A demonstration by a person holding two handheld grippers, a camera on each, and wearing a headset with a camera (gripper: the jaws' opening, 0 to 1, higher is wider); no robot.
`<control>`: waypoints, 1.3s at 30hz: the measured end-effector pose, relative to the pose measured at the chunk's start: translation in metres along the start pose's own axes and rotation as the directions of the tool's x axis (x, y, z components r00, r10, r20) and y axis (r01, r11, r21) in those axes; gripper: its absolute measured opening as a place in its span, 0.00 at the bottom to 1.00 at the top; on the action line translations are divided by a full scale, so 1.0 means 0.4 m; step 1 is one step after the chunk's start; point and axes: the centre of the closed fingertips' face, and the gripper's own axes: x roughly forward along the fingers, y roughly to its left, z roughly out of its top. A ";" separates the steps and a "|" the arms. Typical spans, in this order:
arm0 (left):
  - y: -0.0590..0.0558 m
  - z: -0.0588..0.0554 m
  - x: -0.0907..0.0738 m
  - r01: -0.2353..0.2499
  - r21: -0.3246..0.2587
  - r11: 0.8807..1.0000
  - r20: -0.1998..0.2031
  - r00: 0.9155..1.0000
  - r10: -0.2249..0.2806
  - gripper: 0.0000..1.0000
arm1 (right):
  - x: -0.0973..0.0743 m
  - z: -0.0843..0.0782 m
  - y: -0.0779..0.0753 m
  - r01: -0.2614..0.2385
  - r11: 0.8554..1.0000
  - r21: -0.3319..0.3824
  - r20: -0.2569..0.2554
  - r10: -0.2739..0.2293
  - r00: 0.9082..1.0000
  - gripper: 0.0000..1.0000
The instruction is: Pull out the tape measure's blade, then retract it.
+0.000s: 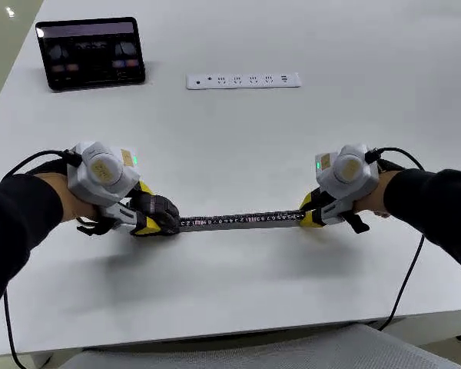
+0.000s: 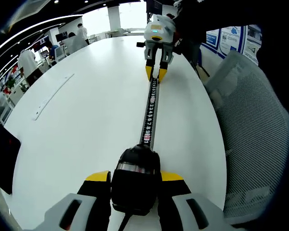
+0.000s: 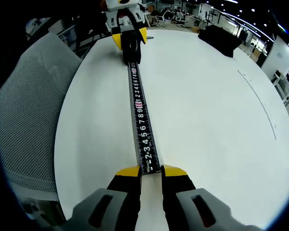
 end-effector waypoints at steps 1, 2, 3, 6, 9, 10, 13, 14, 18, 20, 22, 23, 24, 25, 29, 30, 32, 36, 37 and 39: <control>-0.002 0.002 -0.003 -0.007 -0.001 1.000 0.013 1.000 0.007 0.34 | 0.000 -0.001 -0.001 0.002 1.000 0.004 -0.001 -0.002 1.000 0.12; -0.002 0.002 -0.004 -0.013 -0.004 1.000 0.027 1.000 0.013 0.34 | 0.000 -0.001 -0.002 0.005 1.000 0.010 0.000 -0.005 1.000 0.12; -0.001 0.002 -0.005 -0.018 -0.018 1.000 0.038 0.999 0.019 0.34 | 0.000 -0.001 -0.002 0.007 1.000 0.012 0.002 -0.007 1.000 0.12; 0.003 -0.008 -0.008 -0.039 -0.052 0.998 0.047 0.998 0.041 0.35 | -0.002 -0.004 -0.005 0.018 0.999 0.029 0.009 -0.019 1.000 0.12; 0.021 -0.020 -0.015 -0.108 -0.087 0.990 0.064 0.992 0.113 0.41 | -0.006 -0.006 -0.024 0.072 0.996 0.050 0.022 -0.073 0.997 0.18; 0.025 -0.022 -0.019 -0.122 -0.103 0.987 0.070 0.989 0.130 0.44 | -0.007 -0.008 -0.029 0.085 0.994 0.068 0.026 -0.087 0.996 0.21; 0.031 -0.045 -0.030 -0.138 -0.235 0.962 0.082 0.984 0.161 0.51 | -0.012 -0.016 -0.033 0.112 0.987 0.114 0.041 -0.118 0.992 0.28; 0.038 -0.059 -0.038 -0.156 -0.283 0.946 0.078 0.980 0.184 0.54 | -0.015 -0.019 -0.032 0.121 0.985 0.126 0.048 -0.128 0.991 0.30; 0.055 -0.063 -0.072 -0.186 -0.362 0.914 0.147 0.956 0.253 0.62 | -0.022 -0.031 -0.027 0.147 0.974 0.172 0.065 -0.160 0.985 0.45; 0.056 -0.081 -0.083 -0.193 -0.414 0.890 0.143 0.951 0.273 0.71 | -0.029 -0.033 -0.021 0.156 0.969 0.190 0.088 -0.175 0.981 0.48; 0.054 -0.096 -0.095 -0.193 -0.448 0.873 0.149 0.947 0.286 0.80 | -0.038 -0.036 -0.015 0.171 0.963 0.207 0.104 -0.195 0.975 0.49; 0.054 -0.101 -0.100 -0.200 -0.458 0.866 0.147 0.944 0.295 0.83 | -0.042 -0.036 -0.013 0.176 0.960 0.218 0.113 -0.204 0.972 0.50; 0.054 -0.108 -0.105 -0.202 -0.481 0.853 0.153 0.939 0.309 0.87 | -0.048 -0.035 -0.007 0.181 0.954 0.240 0.126 -0.215 0.968 0.51; 0.052 -0.111 -0.107 -0.194 -0.512 0.837 0.161 0.935 0.316 0.93 | -0.053 -0.035 -0.005 0.191 0.947 0.260 0.136 -0.232 0.963 0.50; 0.024 -0.136 -0.121 -0.185 -0.546 0.817 0.162 0.934 0.320 1.00 | -0.069 -0.044 0.024 0.219 0.933 0.284 0.171 -0.274 0.946 0.52; 0.018 -0.141 -0.124 -0.192 -0.543 0.817 0.160 0.932 0.325 1.00 | -0.072 -0.048 0.027 0.227 0.927 0.297 0.174 -0.286 0.942 0.52; 0.007 -0.152 -0.139 -0.210 -0.545 0.812 0.161 0.924 0.347 1.00 | -0.084 -0.060 0.024 0.257 0.905 0.340 0.190 -0.333 0.923 0.58; 0.008 -0.153 -0.183 -0.238 -0.597 0.766 0.199 0.881 0.428 1.00 | -0.104 -0.074 0.043 0.270 0.881 0.388 0.209 -0.370 0.905 0.67; 0.004 -0.155 -0.194 -0.236 -0.613 0.754 0.207 0.873 0.441 1.00 | -0.109 -0.081 0.053 0.270 0.878 0.395 0.210 -0.372 0.904 0.67; -0.005 -0.169 -0.209 -0.233 -0.642 0.731 0.200 0.869 0.452 1.00 | -0.115 -0.095 0.066 0.275 0.871 0.407 0.205 -0.380 0.902 0.68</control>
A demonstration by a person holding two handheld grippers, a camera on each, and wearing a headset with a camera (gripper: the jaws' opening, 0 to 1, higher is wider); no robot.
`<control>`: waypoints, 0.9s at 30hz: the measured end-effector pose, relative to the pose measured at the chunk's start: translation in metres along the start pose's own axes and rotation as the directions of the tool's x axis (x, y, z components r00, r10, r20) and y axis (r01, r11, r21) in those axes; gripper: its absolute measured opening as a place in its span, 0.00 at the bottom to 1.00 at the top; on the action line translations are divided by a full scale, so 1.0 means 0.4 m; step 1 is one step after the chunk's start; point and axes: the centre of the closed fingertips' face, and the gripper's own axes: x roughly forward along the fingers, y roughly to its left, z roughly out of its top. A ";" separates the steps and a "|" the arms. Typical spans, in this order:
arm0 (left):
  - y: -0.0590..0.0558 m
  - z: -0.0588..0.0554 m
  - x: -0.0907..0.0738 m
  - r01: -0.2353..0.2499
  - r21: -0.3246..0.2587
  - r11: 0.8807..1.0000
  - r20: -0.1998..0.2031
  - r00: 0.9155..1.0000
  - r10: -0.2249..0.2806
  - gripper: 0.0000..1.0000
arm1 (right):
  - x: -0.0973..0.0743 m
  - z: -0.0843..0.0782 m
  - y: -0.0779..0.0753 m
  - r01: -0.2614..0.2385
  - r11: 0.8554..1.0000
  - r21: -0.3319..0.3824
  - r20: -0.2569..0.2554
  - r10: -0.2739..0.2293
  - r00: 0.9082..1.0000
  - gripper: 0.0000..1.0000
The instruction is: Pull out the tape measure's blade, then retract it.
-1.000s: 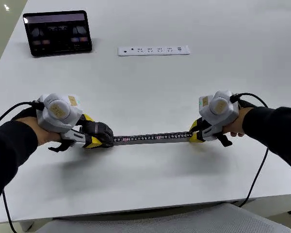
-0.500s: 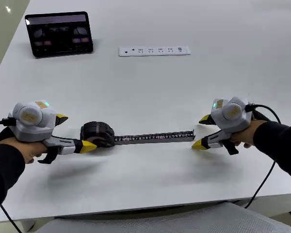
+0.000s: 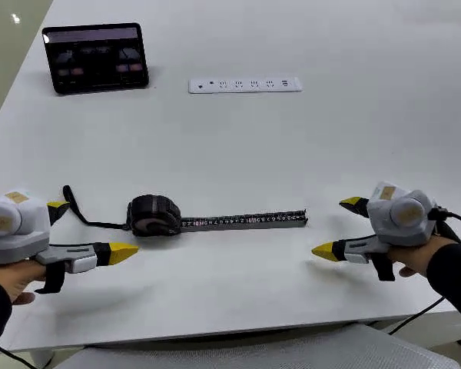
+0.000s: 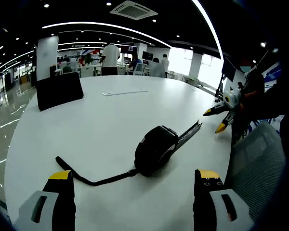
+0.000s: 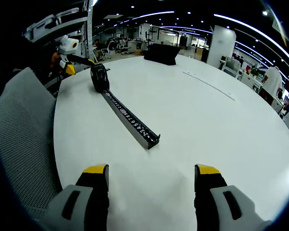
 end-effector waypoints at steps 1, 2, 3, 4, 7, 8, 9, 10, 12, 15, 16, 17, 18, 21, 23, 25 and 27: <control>-0.006 -0.006 -0.007 0.012 -0.044 0.999 -0.004 1.000 -0.013 1.00 | -0.006 -0.005 0.000 0.005 1.000 0.005 0.002 -0.005 1.000 0.68; -0.009 -0.009 -0.013 0.022 -0.065 0.998 -0.001 1.000 -0.022 1.00 | -0.012 -0.008 0.001 0.009 1.000 0.010 0.004 -0.009 1.000 0.69; -0.002 -0.010 -0.025 0.009 -0.053 0.999 0.011 1.000 -0.008 1.00 | -0.023 -0.012 -0.002 0.021 1.000 0.023 0.014 -0.021 1.000 0.69; -0.001 -0.012 -0.032 0.002 -0.045 0.999 0.014 1.000 -0.002 1.00 | -0.029 -0.013 -0.002 0.026 0.999 0.028 0.021 -0.027 0.999 0.70; 0.000 -0.026 -0.055 -0.007 -0.034 0.999 0.021 1.000 0.008 1.00 | -0.049 -0.030 0.000 0.045 0.998 0.051 0.034 -0.047 0.998 0.73; -0.005 -0.029 -0.063 0.001 -0.023 1.000 0.033 0.999 0.000 1.00 | -0.055 -0.043 0.002 0.054 0.998 0.044 0.030 -0.055 0.998 0.77; -0.014 -0.026 -0.068 0.018 0.000 1.000 0.049 0.999 -0.018 1.00 | -0.061 -0.050 0.005 0.057 0.997 0.044 0.027 -0.058 0.998 0.80; -0.021 -0.035 -0.073 0.024 0.036 0.999 0.039 0.999 -0.025 1.00 | -0.071 -0.058 0.007 0.059 0.997 0.050 0.029 -0.061 0.998 0.82; -0.027 -0.050 -0.080 0.024 0.057 0.998 0.016 1.000 -0.025 1.00 | -0.089 -0.065 0.008 0.064 0.996 0.060 0.036 -0.066 0.997 0.83; -0.029 -0.055 -0.097 0.021 0.051 0.998 0.026 0.999 -0.023 1.00 | -0.125 -0.083 0.011 0.079 0.995 0.053 0.019 -0.080 0.997 0.85; -0.031 -0.054 -0.106 0.024 0.053 0.998 0.033 0.999 -0.025 1.00 | -0.141 -0.083 0.011 0.080 0.995 0.060 0.026 -0.082 0.996 0.86; -0.036 -0.052 -0.111 0.031 0.053 0.998 0.039 0.999 -0.033 1.00 | -0.152 -0.082 0.012 0.080 0.995 0.068 0.030 -0.082 0.996 0.88; -0.041 -0.052 -0.118 0.033 0.059 0.998 0.039 0.999 -0.035 1.00 | -0.167 -0.080 0.013 0.082 0.994 0.073 0.037 -0.085 0.996 0.89; -0.038 -0.056 -0.132 0.022 0.077 0.997 0.035 0.999 -0.025 1.00 | -0.192 -0.077 0.016 0.087 0.994 0.072 0.042 -0.090 0.995 0.93; -0.033 -0.055 -0.136 0.015 0.064 0.998 0.044 0.999 -0.018 1.00 | -0.200 -0.078 0.020 0.085 0.994 0.070 0.044 -0.088 0.995 0.96; -0.031 -0.058 -0.137 0.010 0.065 0.998 0.040 0.999 -0.013 1.00 | -0.202 -0.079 0.026 0.082 0.994 0.069 0.043 -0.085 0.995 0.99; -0.032 -0.059 -0.138 0.010 0.068 0.998 0.041 0.999 -0.013 1.00 | -0.204 -0.077 0.031 0.081 0.994 0.069 0.047 -0.084 0.995 1.00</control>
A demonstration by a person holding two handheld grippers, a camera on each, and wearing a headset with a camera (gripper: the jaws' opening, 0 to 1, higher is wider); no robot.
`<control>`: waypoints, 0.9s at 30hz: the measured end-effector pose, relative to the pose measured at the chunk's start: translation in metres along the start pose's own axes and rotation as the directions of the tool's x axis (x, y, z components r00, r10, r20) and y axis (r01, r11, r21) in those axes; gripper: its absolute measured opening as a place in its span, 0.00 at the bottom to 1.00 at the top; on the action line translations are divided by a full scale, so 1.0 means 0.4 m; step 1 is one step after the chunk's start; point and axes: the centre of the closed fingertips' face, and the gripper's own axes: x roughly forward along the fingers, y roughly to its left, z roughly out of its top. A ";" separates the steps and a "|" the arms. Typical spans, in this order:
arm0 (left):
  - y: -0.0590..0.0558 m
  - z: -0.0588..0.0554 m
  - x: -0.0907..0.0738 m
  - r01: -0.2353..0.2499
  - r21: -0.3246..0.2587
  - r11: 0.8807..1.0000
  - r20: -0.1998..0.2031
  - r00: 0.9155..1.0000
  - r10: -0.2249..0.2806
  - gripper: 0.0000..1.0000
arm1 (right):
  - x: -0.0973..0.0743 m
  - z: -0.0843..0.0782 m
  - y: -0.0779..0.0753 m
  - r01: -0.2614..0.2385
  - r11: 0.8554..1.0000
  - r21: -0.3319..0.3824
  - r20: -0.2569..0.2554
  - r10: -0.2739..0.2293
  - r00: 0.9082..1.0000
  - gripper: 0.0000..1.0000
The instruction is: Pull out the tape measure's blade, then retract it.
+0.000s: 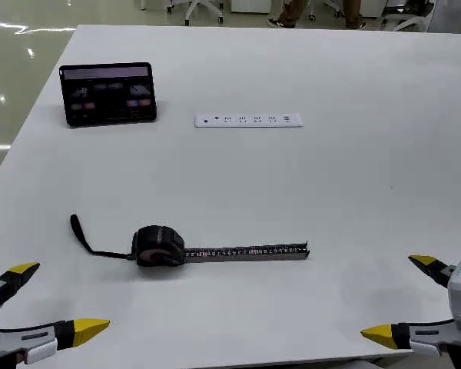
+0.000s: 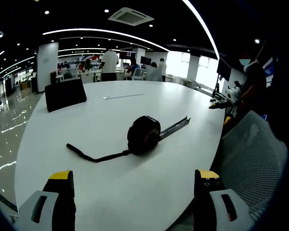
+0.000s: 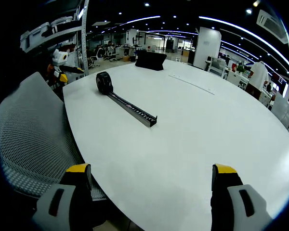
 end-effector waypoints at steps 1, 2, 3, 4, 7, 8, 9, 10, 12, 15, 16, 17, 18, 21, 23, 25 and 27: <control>-0.001 -0.002 0.001 -0.002 0.000 1.000 -0.003 1.000 0.002 1.00 | 0.000 0.002 0.001 -0.002 1.000 0.006 0.007 0.002 1.000 1.00; -0.002 -0.002 0.004 -0.002 0.000 1.000 -0.009 1.000 0.002 1.00 | 0.002 0.002 0.000 -0.003 1.000 0.009 0.008 0.002 1.000 1.00; -0.004 -0.001 0.007 0.000 0.002 1.000 -0.011 1.000 0.000 1.00 | 0.003 0.002 -0.004 0.003 1.000 0.015 0.009 -0.003 1.000 1.00; -0.006 0.001 0.008 0.002 0.007 1.000 -0.009 1.000 -0.002 1.00 | 0.004 0.003 -0.006 0.006 1.000 0.019 0.013 -0.006 1.000 1.00; -0.005 0.007 0.012 0.004 0.021 1.000 -0.010 1.000 -0.003 1.00 | 0.002 0.015 -0.005 0.009 1.000 0.022 0.022 -0.009 1.000 1.00; -0.005 0.010 0.013 0.005 0.024 1.000 -0.006 1.000 -0.005 1.00 | 0.000 0.021 -0.003 0.011 1.000 0.019 0.024 -0.011 1.000 1.00; -0.006 0.013 0.013 0.008 0.024 1.000 -0.006 1.000 -0.008 1.00 | -0.003 0.025 -0.002 0.013 1.000 0.014 0.025 -0.013 1.000 1.00; -0.005 0.014 0.015 0.009 0.025 1.000 -0.008 1.000 -0.009 1.00 | -0.006 0.029 -0.001 0.013 1.000 0.011 0.027 -0.013 1.000 1.00; -0.002 0.015 0.014 0.008 0.032 0.999 -0.010 1.000 -0.008 1.00 | -0.010 0.028 -0.005 0.016 1.000 0.009 0.025 -0.016 1.000 1.00; 0.006 0.020 0.010 0.004 0.029 1.000 -0.005 1.000 -0.004 1.00 | -0.024 0.021 -0.011 0.021 1.000 0.003 0.017 -0.021 1.000 1.00; 0.009 0.020 0.008 0.000 0.027 1.000 -0.007 1.000 0.000 1.00 | -0.031 0.018 -0.016 0.023 1.000 0.002 0.013 -0.023 1.000 1.00; 0.009 0.020 0.007 -0.001 0.027 1.000 -0.006 1.000 0.001 1.00 | -0.035 0.017 -0.018 0.023 1.000 0.002 0.011 -0.023 1.000 1.00; 0.009 0.021 0.007 -0.002 0.027 1.000 -0.006 1.000 0.002 1.00 | -0.040 0.016 -0.020 0.025 1.000 0.002 0.010 -0.025 1.000 1.00; 0.005 0.023 0.008 -0.001 0.030 1.000 -0.007 1.000 0.001 1.00 | -0.046 0.011 -0.027 0.032 0.999 0.001 0.010 -0.032 0.999 1.00; 0.000 0.025 0.011 0.003 0.033 0.999 -0.006 1.000 -0.003 1.00 | -0.046 0.011 -0.026 0.033 0.999 0.003 0.009 -0.033 0.999 1.00; -0.004 0.025 0.012 0.005 0.035 0.999 -0.008 1.000 -0.005 1.00 | -0.044 0.014 -0.022 0.031 1.000 0.004 0.011 -0.031 0.999 1.00; -0.006 0.025 0.012 0.008 0.037 0.999 -0.010 1.000 -0.007 1.00 | -0.040 0.017 -0.018 0.028 1.000 0.005 0.014 -0.028 1.000 1.00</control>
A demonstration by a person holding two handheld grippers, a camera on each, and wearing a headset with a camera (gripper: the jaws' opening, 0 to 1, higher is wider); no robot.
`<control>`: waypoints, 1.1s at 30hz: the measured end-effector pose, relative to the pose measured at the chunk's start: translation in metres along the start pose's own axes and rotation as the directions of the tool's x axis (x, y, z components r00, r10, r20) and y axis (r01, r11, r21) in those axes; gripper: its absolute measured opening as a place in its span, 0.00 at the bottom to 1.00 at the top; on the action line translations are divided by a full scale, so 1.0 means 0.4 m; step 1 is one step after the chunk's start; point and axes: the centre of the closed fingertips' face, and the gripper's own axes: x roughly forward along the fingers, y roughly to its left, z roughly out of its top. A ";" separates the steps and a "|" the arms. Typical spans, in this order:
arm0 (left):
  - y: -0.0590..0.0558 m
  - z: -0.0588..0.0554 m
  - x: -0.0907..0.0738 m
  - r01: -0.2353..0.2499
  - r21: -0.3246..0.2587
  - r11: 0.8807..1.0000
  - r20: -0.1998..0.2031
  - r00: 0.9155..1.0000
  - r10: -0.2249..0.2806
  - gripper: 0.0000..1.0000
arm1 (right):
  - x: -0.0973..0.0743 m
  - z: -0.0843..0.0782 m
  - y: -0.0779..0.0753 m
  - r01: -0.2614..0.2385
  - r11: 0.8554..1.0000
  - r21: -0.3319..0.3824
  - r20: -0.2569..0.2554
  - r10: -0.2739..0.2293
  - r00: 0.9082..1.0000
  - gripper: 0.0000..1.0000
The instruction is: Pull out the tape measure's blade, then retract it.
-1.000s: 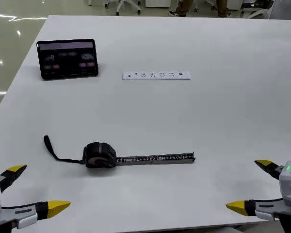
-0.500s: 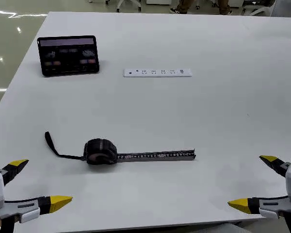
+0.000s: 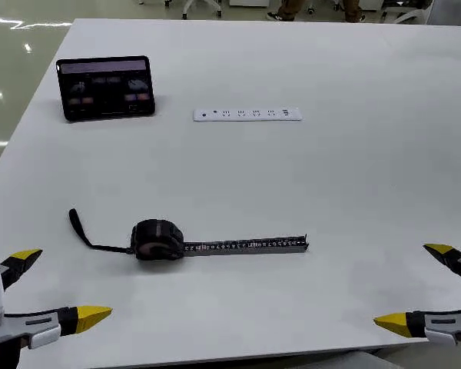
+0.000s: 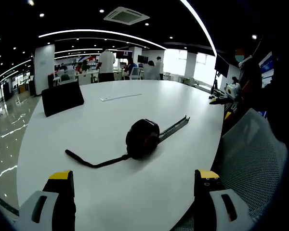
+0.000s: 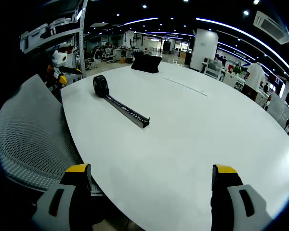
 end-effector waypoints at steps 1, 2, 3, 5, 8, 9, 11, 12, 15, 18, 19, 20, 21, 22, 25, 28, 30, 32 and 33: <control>0.000 0.000 0.000 0.001 0.000 1.000 0.000 1.000 -0.001 1.00 | 0.002 0.001 0.002 -0.002 1.000 -0.002 0.001 0.002 1.000 1.00; 0.000 0.000 -0.001 0.000 -0.001 1.000 0.000 1.000 0.000 1.00 | 0.004 0.004 0.005 -0.005 1.000 -0.004 0.002 0.005 1.000 1.00; 0.001 0.002 -0.002 -0.003 -0.001 1.000 0.002 1.000 0.003 1.00 | 0.006 0.004 0.005 -0.006 1.000 -0.006 0.003 0.006 1.000 1.00; 0.002 0.006 -0.004 -0.004 -0.005 1.000 0.006 1.000 0.004 1.00 | 0.007 0.005 0.005 -0.007 1.000 -0.008 0.004 0.007 1.000 1.00; 0.005 0.009 -0.005 -0.007 -0.002 1.000 0.010 1.000 0.007 1.00 | 0.007 0.014 0.008 -0.008 1.000 -0.009 0.009 0.008 1.000 1.00; 0.006 0.009 -0.005 -0.006 -0.001 1.000 0.010 1.000 0.006 1.00 | 0.006 0.016 0.008 -0.008 1.000 -0.009 0.012 0.008 1.000 1.00; 0.007 0.008 -0.005 -0.007 0.000 1.000 0.009 1.000 0.007 1.00 | 0.006 0.016 0.006 -0.008 1.000 -0.008 0.012 0.008 1.000 1.00; 0.007 0.009 -0.006 -0.008 0.000 1.000 0.009 1.000 0.008 1.00 | 0.006 0.015 0.005 -0.006 1.000 -0.007 0.011 0.006 1.000 1.00; 0.007 0.009 -0.005 -0.007 -0.002 1.000 0.010 1.000 0.008 1.00 | 0.003 0.012 -0.002 -0.001 1.000 -0.001 0.010 0.001 1.000 1.00; 0.003 0.007 -0.003 -0.002 0.005 1.000 0.005 1.000 0.002 1.00 | 0.002 0.011 -0.006 0.004 1.000 -0.002 0.012 -0.004 1.000 1.00; 0.004 0.008 -0.003 -0.003 0.004 1.000 0.006 1.000 0.003 1.00 | 0.002 0.011 -0.006 0.004 1.000 0.001 0.013 -0.004 1.000 1.00; 0.005 0.008 -0.003 -0.006 0.001 1.000 0.007 1.000 0.006 1.00 | 0.003 0.011 -0.007 0.006 1.000 0.002 0.013 -0.006 1.000 1.00; 0.006 0.008 -0.003 -0.009 0.000 1.000 0.007 1.000 0.009 1.00 | 0.003 0.010 -0.007 0.007 1.000 0.003 0.012 -0.007 1.000 1.00; 0.005 0.009 -0.004 -0.009 -0.001 1.000 0.007 1.000 0.009 1.00 | 0.003 0.009 -0.006 0.006 1.000 0.003 0.011 -0.006 1.000 1.00; 0.002 0.007 -0.004 -0.004 0.006 1.000 -0.001 1.000 0.004 1.00 | 0.004 0.012 -0.006 0.007 1.000 0.004 0.016 -0.007 1.000 1.00; 0.007 0.004 -0.004 -0.008 0.006 1.000 -0.004 1.000 0.008 1.00 | 0.004 0.016 -0.004 0.007 1.000 0.005 0.021 -0.007 1.000 1.00; 0.009 0.005 -0.006 -0.013 -0.003 1.000 0.001 1.000 0.013 1.00 | 0.005 0.019 -0.004 0.004 1.000 0.002 0.019 -0.004 1.000 1.00; 0.004 0.005 -0.006 -0.010 0.000 1.000 0.000 1.000 0.010 1.00 | 0.006 0.024 -0.004 0.004 1.000 -0.001 0.022 -0.004 1.000 1.00; 0.003 0.004 -0.006 -0.008 0.002 1.000 -0.002 1.000 0.008 1.00 | 0.006 0.025 -0.006 0.005 1.000 -0.001 0.023 -0.005 1.000 1.00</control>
